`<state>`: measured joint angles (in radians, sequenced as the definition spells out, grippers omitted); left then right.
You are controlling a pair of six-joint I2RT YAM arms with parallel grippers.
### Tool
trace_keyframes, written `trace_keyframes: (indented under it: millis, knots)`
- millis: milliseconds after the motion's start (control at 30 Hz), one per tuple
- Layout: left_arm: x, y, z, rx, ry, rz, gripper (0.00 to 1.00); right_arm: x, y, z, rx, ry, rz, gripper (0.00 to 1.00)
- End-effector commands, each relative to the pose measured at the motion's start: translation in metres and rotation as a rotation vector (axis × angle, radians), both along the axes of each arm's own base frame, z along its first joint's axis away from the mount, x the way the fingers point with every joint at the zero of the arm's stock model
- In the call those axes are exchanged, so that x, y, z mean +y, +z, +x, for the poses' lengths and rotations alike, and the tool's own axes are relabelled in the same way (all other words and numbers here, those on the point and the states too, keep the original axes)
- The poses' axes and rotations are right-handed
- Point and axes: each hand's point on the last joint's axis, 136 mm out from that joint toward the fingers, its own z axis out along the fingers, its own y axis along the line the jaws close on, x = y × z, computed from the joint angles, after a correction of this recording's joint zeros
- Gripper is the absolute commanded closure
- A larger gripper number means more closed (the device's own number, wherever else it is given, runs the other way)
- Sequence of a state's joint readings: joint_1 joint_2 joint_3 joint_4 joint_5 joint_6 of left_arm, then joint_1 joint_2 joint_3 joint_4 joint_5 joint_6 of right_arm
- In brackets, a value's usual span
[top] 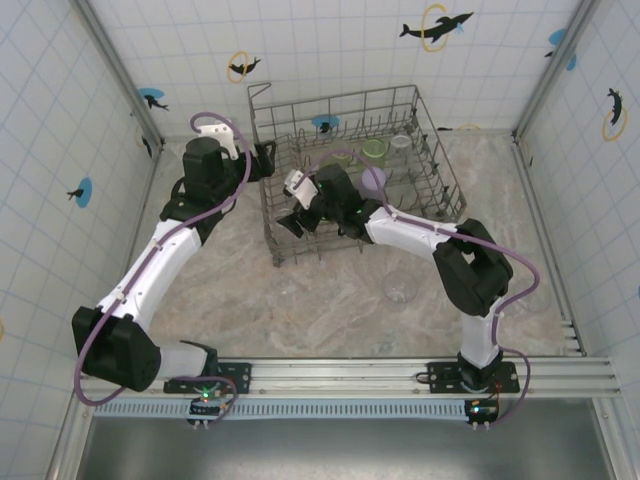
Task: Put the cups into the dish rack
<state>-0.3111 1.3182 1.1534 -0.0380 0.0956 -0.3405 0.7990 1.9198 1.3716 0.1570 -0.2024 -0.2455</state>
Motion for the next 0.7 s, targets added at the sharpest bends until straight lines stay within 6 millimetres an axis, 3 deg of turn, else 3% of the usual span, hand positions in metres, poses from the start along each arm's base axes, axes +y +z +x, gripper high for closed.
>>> trace_keyframes:
  millis: [0,200,467,667]
  knots:
    - [0.006,0.008,-0.003,-0.024,0.013,-0.009,0.03,0.006,0.030,0.015,-0.073,-0.046,0.064,0.00]
    - [0.011,0.009,-0.007,-0.030,0.030,0.001,0.03,-0.012,0.054,0.011,-0.097,-0.060,0.176,0.00]
    - [0.014,0.003,-0.009,-0.017,0.044,0.010,0.02,-0.048,0.078,0.045,-0.136,-0.266,0.223,0.00]
    - [0.024,-0.015,-0.006,0.040,0.100,0.047,0.02,-0.073,0.104,0.051,-0.147,-0.337,0.238,0.00]
